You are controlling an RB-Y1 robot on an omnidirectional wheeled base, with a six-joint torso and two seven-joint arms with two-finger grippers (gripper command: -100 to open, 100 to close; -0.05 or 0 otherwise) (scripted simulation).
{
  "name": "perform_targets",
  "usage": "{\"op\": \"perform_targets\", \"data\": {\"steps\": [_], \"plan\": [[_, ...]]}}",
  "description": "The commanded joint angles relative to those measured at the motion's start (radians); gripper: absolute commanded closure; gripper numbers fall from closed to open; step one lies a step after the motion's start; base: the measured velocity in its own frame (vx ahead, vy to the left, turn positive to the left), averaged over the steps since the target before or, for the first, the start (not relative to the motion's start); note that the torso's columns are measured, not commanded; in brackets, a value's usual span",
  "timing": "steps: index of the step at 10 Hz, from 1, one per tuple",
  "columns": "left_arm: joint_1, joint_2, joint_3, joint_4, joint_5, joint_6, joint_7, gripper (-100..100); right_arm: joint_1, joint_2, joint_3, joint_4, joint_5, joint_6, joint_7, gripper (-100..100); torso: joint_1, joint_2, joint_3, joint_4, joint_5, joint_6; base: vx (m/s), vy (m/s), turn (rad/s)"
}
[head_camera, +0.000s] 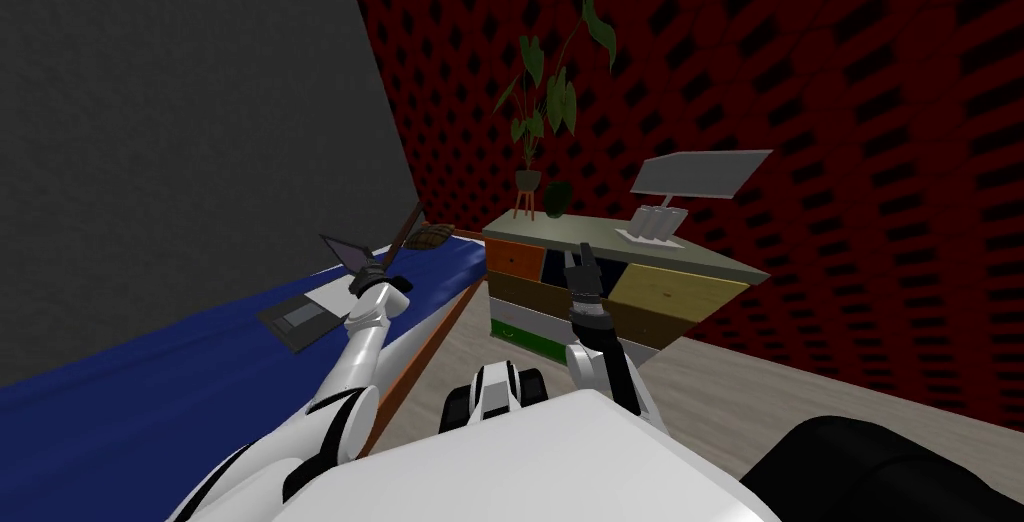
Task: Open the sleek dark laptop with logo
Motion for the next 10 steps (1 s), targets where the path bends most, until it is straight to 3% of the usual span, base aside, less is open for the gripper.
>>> {"op": "perform_targets", "data": {"steps": [1,2,3,7,8,10], "plan": [[-0.023,0.004,0.022,0.056,-0.062,0.049,0.041,-100,0.000,0.000,0.000,0.000,0.000,0.000,0.000,0,0.000,0.001,0.000,0.000,0.000,-0.001,0.064,-0.007,-0.071],[-0.039,0.009,0.035,0.087,-0.093,0.074,0.062,-100,0.000,0.000,0.000,0.000,0.000,0.000,0.000,0,0.000,0.001,0.001,0.000,0.000,0.000,0.081,-0.013,-0.154],[-0.039,0.009,0.035,0.089,-0.093,0.074,0.062,-100,0.000,0.000,0.000,0.000,0.000,0.000,0.000,0,-0.001,0.000,0.000,0.000,0.000,0.000,0.058,-0.002,-0.043],[-0.085,0.025,0.074,0.187,-0.183,0.145,0.123,-100,0.000,0.000,0.000,0.000,0.000,0.000,0.000,0,0.000,0.001,0.000,0.000,0.000,0.000,0.054,0.003,-0.080],[-0.091,0.028,0.080,0.200,-0.196,0.155,0.132,-100,0.000,0.000,0.000,0.000,0.000,0.000,0.000,0,0.000,0.001,0.000,0.000,0.000,0.000,0.056,-0.007,-0.054],[-0.086,0.025,0.076,0.192,-0.189,0.149,0.127,-100,0.000,0.000,0.000,0.000,0.000,0.000,0.000,0,0.000,0.003,0.002,0.001,0.000,0.000,0.016,-0.002,-0.003]]}}
